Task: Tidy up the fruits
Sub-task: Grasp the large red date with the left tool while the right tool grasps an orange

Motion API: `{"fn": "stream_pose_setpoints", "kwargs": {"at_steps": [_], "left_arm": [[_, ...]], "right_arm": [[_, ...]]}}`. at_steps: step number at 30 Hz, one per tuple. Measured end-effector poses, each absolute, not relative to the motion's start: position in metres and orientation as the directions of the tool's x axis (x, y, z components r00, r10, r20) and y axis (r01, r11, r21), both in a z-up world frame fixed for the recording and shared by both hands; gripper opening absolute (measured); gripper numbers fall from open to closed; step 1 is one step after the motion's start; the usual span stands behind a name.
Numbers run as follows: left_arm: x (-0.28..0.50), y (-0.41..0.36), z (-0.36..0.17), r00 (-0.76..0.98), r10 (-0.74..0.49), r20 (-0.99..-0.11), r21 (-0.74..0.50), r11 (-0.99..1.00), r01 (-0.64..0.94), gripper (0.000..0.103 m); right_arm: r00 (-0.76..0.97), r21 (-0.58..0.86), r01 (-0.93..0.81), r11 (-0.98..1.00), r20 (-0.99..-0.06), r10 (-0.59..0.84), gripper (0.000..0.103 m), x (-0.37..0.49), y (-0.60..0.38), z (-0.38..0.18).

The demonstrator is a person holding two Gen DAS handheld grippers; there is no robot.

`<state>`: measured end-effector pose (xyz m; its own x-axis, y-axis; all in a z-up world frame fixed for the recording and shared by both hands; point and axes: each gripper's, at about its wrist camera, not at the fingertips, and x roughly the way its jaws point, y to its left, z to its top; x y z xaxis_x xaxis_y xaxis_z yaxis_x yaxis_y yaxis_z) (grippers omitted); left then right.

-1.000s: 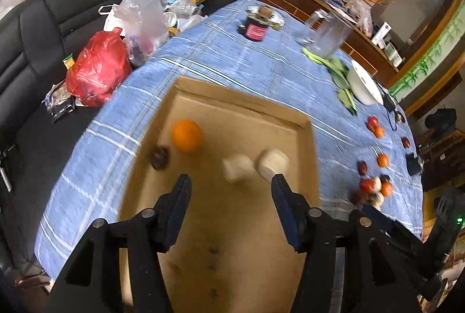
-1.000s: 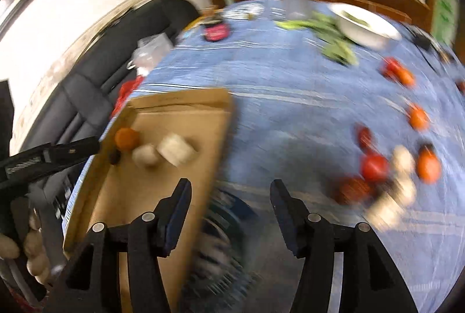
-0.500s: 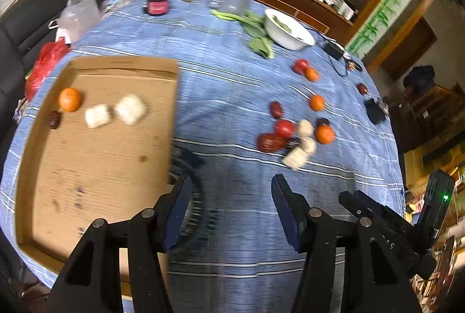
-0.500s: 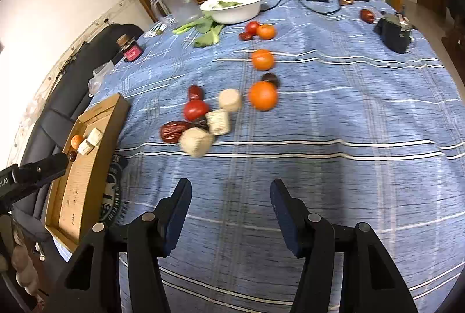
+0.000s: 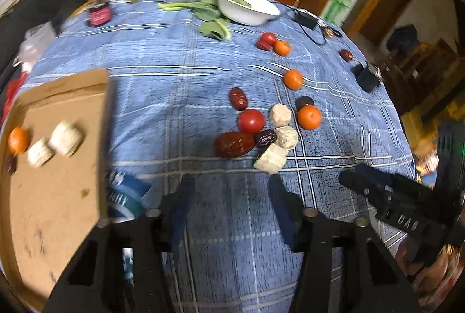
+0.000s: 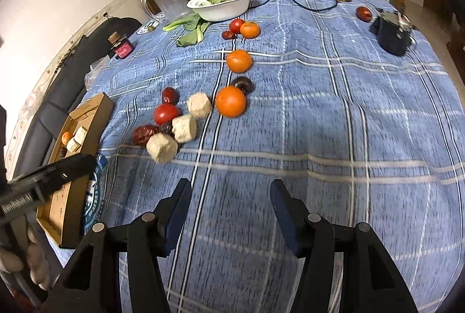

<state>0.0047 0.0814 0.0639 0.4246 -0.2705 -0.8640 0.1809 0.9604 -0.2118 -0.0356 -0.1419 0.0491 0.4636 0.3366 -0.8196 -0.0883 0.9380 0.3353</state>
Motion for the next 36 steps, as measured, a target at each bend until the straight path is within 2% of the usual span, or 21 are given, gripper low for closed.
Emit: {"fn": "stream_pose_setpoints", "kwargs": {"at_steps": [3,11,20,26,27,30,36], "left_arm": [[0.019,0.077,0.053,0.392,-0.284,-0.875,-0.206,0.951,0.230,0.034],[0.046,0.072,0.028,0.345,-0.247,-0.906,-0.134,0.937,0.321,0.033],[0.058,0.056,0.018,0.311,-0.267,-0.912,-0.119,0.898,0.423,0.033],[0.063,0.050,0.018,0.306,-0.280,-0.910,-0.138,0.900,0.414,0.033],[0.062,0.049,0.018,0.311,-0.269,-0.911,-0.127,0.903,0.411,0.033],[0.060,0.047,0.018,0.316,-0.270,-0.910,-0.130,0.907,0.399,0.029],[0.047,0.050,0.030,0.354,-0.302,-0.885,-0.172,0.919,0.356,0.028]], "right_arm": [[0.468,0.340,-0.088,0.936,-0.815,0.340,0.060,-0.017,-0.141,0.050],[0.473,0.312,-0.078,0.947,-0.825,0.311,0.060,0.028,-0.133,0.043],[0.451,0.250,-0.107,0.962,-0.850,0.271,0.056,0.050,-0.112,0.024],[0.461,0.233,-0.136,0.963,-0.845,0.270,0.043,0.050,-0.108,0.026],[0.462,0.218,-0.132,0.967,-0.850,0.255,0.032,0.049,-0.108,0.026],[0.453,0.251,-0.124,0.960,-0.847,0.280,0.032,0.048,-0.113,0.026],[0.453,0.279,-0.098,0.955,-0.842,0.292,0.032,0.036,-0.123,0.030]]}}
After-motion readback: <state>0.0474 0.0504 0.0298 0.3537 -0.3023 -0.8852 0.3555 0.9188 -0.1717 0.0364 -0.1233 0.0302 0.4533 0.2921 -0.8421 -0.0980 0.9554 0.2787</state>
